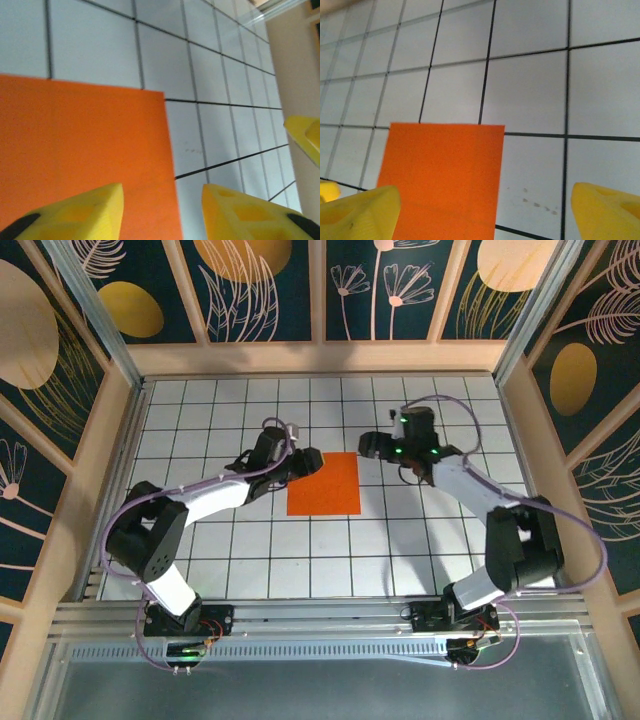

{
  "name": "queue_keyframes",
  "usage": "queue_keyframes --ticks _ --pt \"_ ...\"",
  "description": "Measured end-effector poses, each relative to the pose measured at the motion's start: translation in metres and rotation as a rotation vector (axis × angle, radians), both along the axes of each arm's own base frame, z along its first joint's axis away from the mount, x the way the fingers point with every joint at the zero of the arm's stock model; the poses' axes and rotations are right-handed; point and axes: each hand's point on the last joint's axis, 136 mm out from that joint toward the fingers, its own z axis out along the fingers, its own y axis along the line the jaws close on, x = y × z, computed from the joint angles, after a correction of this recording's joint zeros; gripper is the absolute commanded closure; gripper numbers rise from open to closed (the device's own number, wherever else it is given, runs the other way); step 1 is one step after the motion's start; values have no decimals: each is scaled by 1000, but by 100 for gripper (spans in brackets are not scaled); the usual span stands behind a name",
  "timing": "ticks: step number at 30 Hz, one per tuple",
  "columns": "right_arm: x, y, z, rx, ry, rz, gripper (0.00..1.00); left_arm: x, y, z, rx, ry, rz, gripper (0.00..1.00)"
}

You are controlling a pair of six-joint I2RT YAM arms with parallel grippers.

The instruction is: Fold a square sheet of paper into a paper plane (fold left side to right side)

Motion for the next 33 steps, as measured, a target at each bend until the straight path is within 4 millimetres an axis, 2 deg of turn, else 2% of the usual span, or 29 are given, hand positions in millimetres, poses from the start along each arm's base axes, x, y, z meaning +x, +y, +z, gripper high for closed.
queue_keyframes --ticks 6,8,12,15,19,25,33 --pt "8 60 -42 -143 72 119 10 -39 27 -58 86 130 4 75" --pt "10 73 -56 -178 91 140 10 -48 32 -69 101 162 0 77" --pt "16 90 -84 -246 130 174 9 -52 33 -74 106 176 -6 79" --pt "18 94 -98 -283 148 181 9 -54 34 -81 116 189 -11 80" --pt "17 90 -108 -320 164 172 9 -56 35 -96 139 222 -10 82" --pt "18 84 -111 -348 166 154 9 -52 32 -96 124 216 -15 83" --pt "13 87 -112 -336 171 169 13 -49 29 -96 112 204 -18 84"
